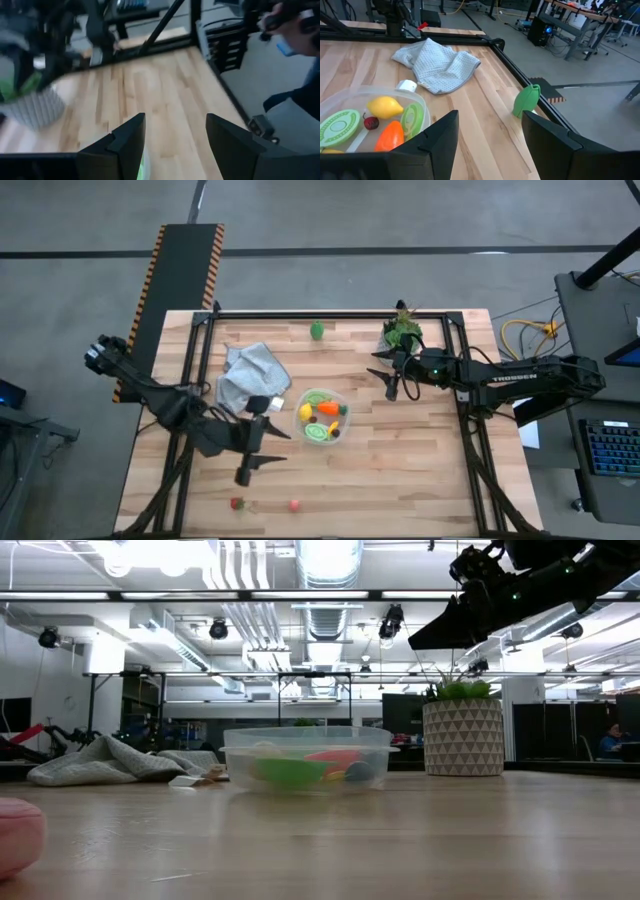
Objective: Pick and placing Produce into tupperware
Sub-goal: Put the red strawberry into the transparent bin
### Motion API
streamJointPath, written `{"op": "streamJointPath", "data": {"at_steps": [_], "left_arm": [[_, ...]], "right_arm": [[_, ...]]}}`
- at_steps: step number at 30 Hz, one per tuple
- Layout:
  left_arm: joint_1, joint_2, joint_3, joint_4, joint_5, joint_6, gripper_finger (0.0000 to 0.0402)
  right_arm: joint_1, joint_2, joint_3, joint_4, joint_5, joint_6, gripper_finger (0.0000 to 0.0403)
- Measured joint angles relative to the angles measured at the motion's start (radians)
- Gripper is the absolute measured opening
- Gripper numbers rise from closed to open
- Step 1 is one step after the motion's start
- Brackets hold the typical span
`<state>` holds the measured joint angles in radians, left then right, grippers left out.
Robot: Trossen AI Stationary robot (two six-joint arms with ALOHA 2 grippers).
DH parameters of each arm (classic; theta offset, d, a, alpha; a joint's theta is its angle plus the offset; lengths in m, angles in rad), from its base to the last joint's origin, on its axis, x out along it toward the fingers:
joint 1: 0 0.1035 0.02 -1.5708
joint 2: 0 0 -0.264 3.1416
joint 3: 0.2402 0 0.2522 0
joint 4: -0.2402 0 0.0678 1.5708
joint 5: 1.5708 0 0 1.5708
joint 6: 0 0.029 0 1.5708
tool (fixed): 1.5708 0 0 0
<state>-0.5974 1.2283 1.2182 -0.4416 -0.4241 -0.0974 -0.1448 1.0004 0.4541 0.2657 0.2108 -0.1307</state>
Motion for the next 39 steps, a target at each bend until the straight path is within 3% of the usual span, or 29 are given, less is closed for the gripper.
{"op": "streamJointPath", "data": {"at_steps": [4,11,20,26,29,39], "left_arm": [[-0.015,0.014,0.096,-0.075,-0.002,0.036,0.0194],[-0.014,0.022,0.084,-0.13,0.011,-0.025,0.0194],[-0.014,0.13,0.084,-0.136,0.221,-0.235,0.0194],[-0.015,0.187,0.083,-0.289,0.424,-0.525,0.0194],[-0.032,0.217,0.082,-0.362,0.445,-0.624,0.0194],[-0.113,0.302,0.082,-0.35,0.521,-0.611,0.0194]], "right_arm": [[0.0,0.0,0.0,0.0,0.0,0.0,0.021],[0.0,0.0,0.0,0.0,0.0,-0.001,0.021],[0.0,0.0,0.0,0.0,0.0,0.0,0.021],[0.0,0.0,0.0,0.001,0.0,0.02,0.021],[0.0,0.0,0.0,0.0,0.0,0.04,0.021],[0.0,0.0,0.0,0.0,-0.01,0.127,0.021]]}}
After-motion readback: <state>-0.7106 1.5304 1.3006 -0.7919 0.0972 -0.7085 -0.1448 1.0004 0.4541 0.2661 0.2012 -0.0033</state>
